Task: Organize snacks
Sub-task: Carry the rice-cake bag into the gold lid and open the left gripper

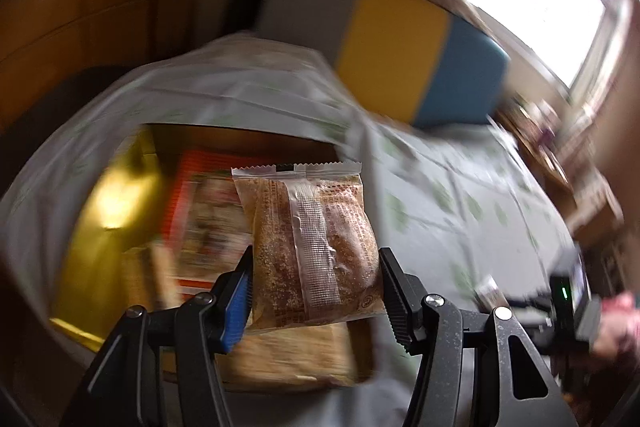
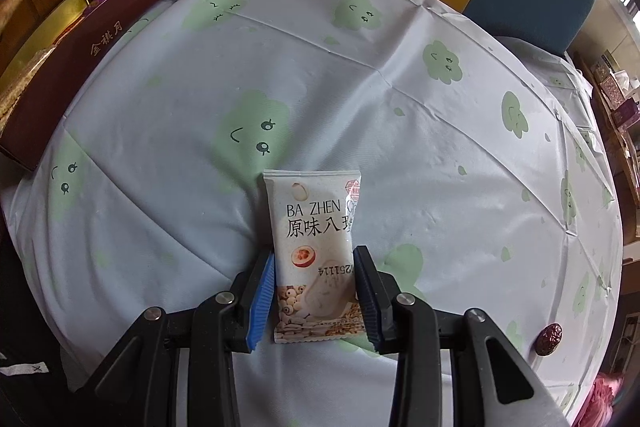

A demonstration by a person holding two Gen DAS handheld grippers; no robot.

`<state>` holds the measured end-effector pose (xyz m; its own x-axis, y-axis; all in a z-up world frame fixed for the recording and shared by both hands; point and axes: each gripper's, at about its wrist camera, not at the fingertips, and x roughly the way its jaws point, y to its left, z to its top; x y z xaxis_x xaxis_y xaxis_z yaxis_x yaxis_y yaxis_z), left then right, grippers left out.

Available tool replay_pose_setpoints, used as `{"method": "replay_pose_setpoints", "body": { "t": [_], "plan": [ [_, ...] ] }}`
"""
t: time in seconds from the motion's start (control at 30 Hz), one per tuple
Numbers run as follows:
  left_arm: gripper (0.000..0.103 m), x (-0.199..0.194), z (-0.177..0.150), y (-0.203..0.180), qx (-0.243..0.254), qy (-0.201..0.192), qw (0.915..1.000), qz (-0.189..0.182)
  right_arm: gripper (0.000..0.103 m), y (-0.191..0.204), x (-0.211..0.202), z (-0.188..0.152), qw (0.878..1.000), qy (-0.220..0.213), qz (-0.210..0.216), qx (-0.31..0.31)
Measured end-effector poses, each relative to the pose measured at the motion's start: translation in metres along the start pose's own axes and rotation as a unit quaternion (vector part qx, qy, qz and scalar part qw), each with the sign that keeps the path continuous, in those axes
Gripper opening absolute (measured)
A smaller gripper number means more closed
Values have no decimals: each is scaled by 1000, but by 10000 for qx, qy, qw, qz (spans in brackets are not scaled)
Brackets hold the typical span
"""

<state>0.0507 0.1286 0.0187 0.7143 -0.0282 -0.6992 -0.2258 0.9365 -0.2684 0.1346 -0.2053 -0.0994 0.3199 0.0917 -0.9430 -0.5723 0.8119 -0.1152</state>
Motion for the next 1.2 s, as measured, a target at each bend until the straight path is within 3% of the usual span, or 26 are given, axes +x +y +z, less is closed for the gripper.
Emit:
{"method": "replay_pose_setpoints", "body": {
  "t": [0.2, 0.33, 0.53, 0.67, 0.77, 0.93, 1.2],
  "plan": [
    [58, -21, 9, 80, -811, -172, 9943, 664, 38, 3, -1, 0, 9999, -17, -64, -92],
    [58, -19, 0, 105, -1218, -13, 9901, 696, 38, 4, -1, 0, 9999, -24, -85, -121],
    [58, 2, -9, 84, -1165, 284, 9924, 263, 38, 5, -1, -1, 9999, -28, -94, -130],
    [59, 31, -10, 70, -1010, 564, 9929, 268, 38, 4, -1, -1, 9999, -24, -86, -130],
    [59, 58, -16, 72, -1026, 904, 9893, 506, 38, 6, -2, -1, 9999, -27, -95, -136],
    [58, 70, -21, 77, -809, 937, 9882, 897, 39, 5, -2, -1, 9998, -29, -100, -146],
    [58, 72, -25, 76, -619, 930, 9867, 1182, 39, 7, -4, -1, 9997, -37, -137, -195]
  ]
}}
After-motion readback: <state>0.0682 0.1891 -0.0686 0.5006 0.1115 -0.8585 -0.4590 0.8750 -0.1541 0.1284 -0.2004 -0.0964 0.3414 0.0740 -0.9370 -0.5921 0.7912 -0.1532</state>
